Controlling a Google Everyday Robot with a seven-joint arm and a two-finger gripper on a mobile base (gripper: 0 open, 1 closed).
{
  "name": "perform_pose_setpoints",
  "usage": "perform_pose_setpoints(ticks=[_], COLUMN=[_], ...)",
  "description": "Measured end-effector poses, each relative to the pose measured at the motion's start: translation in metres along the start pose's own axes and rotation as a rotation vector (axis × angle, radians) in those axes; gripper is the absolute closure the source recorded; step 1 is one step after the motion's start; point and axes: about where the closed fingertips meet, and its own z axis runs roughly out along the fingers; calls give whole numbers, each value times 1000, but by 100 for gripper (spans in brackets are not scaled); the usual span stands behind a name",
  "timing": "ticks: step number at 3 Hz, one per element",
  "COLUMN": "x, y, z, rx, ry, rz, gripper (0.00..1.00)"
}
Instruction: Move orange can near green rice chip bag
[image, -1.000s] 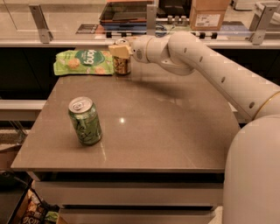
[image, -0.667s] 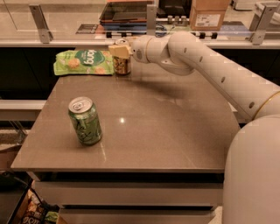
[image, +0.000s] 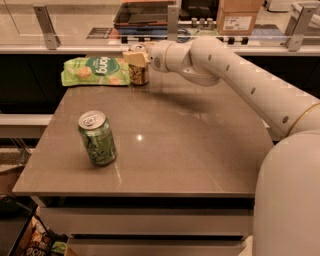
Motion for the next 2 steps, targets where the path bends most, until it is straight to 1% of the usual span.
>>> perform_pose_setpoints(ticks=[1,2], x=[0,0], y=[2,4], z=[2,4], rx=[-4,-8], ry=[0,0], rz=[0,1], gripper=[12,0])
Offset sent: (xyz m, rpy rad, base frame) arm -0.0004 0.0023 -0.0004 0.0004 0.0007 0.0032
